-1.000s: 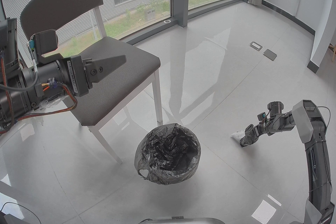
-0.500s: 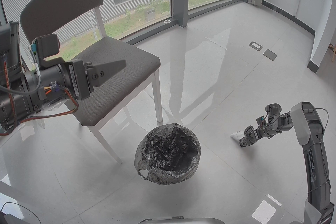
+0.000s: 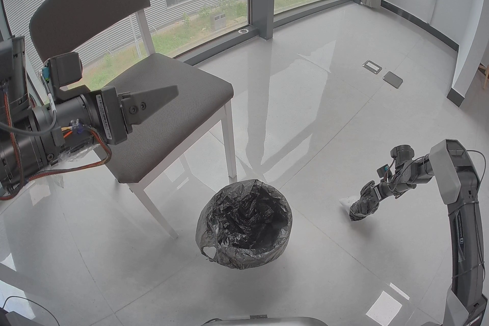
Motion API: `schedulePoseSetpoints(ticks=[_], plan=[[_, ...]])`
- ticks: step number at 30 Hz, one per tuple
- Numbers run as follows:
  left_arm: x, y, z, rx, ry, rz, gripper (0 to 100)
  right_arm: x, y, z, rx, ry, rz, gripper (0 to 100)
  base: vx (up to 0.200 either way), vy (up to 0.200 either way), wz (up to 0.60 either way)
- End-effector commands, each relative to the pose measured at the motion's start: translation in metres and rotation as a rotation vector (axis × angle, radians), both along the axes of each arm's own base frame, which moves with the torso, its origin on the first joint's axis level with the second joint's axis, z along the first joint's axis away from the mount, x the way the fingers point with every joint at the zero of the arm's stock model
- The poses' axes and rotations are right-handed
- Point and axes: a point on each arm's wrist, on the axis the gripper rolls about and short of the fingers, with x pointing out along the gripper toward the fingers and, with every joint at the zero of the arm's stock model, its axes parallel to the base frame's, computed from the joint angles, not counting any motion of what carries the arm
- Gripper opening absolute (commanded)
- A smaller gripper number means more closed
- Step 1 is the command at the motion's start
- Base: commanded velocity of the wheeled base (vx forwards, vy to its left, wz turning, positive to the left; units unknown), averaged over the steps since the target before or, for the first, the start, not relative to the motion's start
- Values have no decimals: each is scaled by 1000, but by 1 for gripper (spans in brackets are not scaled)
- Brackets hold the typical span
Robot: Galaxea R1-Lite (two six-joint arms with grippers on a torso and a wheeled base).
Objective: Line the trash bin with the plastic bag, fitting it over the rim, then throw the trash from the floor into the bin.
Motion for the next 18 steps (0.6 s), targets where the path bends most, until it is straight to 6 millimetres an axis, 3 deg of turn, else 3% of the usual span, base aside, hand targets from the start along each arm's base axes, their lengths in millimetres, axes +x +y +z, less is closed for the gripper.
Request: schedulePoseSetpoints(ticks=[1, 2, 7, 11, 12, 14, 18], plan=[[0, 0, -1, -1, 2, -2, 100, -11, 6, 65, -9, -79, 12, 0, 0, 0, 0], [0, -1, -3, 7, 12, -3, 100, -18, 13, 90, -12, -107, 26, 0, 0, 0, 0], [2, -1, -10, 20, 33, -4, 100, -42, 49, 155, 15, -197, 122, 0, 0, 0, 0], [-1, 0, -18, 31, 53, -10, 100, -72, 99, 211, 26, -288, 233, 0, 0, 0, 0], [-2, -1, -19, 31, 54, -12, 100, -75, 104, 216, 27, -297, 245, 0, 0, 0, 0], [-2, 0, -21, 35, 61, -13, 100, -90, 132, 235, 44, -334, 314, 0, 0, 0, 0], [-2, 0, -24, 39, 69, -13, 100, -107, 181, 241, 113, -330, 423, 0, 0, 0, 0]])
